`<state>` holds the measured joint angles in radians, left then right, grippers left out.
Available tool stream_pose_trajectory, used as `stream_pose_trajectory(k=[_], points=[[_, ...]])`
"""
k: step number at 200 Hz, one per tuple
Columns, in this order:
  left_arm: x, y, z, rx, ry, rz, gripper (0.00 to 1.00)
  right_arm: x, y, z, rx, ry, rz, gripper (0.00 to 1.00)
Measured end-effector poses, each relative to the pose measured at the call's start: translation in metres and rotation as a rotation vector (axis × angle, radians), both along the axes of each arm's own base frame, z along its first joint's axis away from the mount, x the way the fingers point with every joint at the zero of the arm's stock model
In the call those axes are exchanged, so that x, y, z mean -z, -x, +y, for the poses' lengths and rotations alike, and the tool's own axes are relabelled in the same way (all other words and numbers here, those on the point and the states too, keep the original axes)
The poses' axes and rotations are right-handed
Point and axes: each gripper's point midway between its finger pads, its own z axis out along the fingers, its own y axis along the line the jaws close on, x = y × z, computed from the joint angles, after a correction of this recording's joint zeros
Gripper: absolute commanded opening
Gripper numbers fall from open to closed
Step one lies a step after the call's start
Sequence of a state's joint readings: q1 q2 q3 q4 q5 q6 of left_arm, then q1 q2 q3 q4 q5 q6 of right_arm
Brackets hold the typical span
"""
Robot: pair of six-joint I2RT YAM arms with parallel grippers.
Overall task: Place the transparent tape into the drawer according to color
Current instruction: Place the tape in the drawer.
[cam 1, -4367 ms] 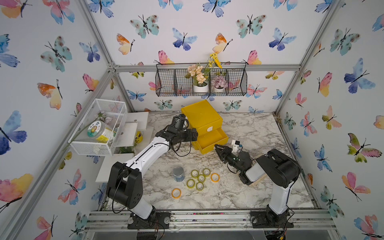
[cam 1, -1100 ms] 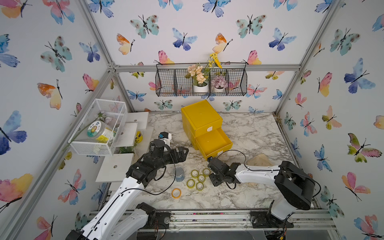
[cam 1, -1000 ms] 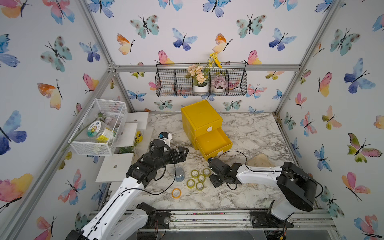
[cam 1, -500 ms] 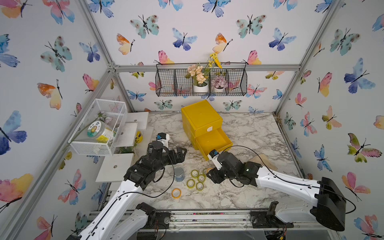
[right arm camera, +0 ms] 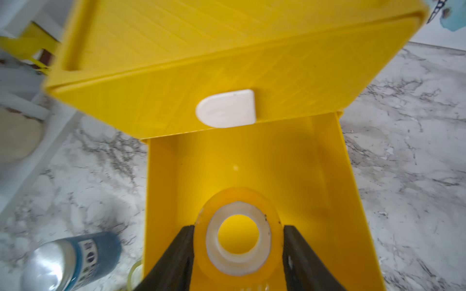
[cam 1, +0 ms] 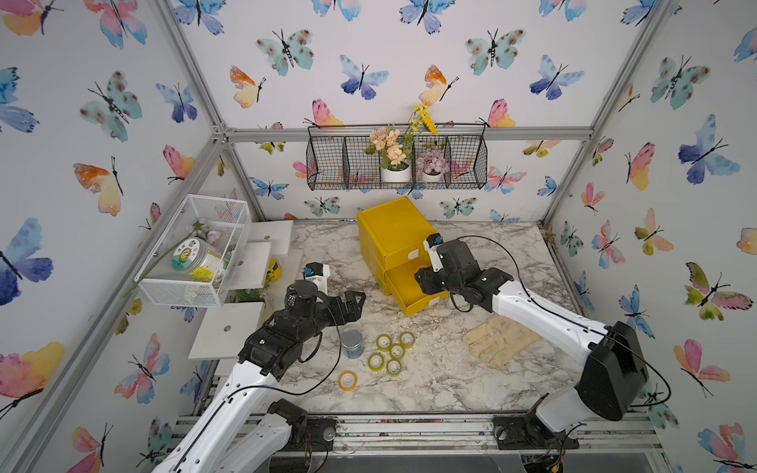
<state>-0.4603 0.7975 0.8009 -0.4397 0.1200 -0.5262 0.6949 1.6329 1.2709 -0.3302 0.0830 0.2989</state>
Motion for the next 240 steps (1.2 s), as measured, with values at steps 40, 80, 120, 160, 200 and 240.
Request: stream_pose_trajectory(k=[40,80,120,160,200,240], points=[[0.016,0.008,0.006,-0.015,-0.011,0.043,1.00,0.034,-0.009,0.000,0.018,0.070,0.045,0.59],[0.037,0.014,0.009,-0.023,-0.024,0.092,1.00,0.030,-0.014,0.002,0.023,0.069,0.033,0.67],[0.040,0.017,0.010,-0.028,-0.022,0.103,1.00,0.015,-0.020,0.007,0.025,0.045,0.002,0.70],[0.049,0.026,0.014,-0.037,-0.016,0.125,0.96,-0.006,-0.009,0.005,0.007,-0.004,-0.021,0.68],[0.066,0.058,0.000,-0.006,0.008,0.190,0.92,-0.025,0.018,-0.007,-0.014,-0.090,-0.048,0.67],[0.095,0.108,-0.029,0.068,-0.088,0.305,0.87,-0.008,0.031,-0.013,-0.018,-0.090,-0.015,0.67]])
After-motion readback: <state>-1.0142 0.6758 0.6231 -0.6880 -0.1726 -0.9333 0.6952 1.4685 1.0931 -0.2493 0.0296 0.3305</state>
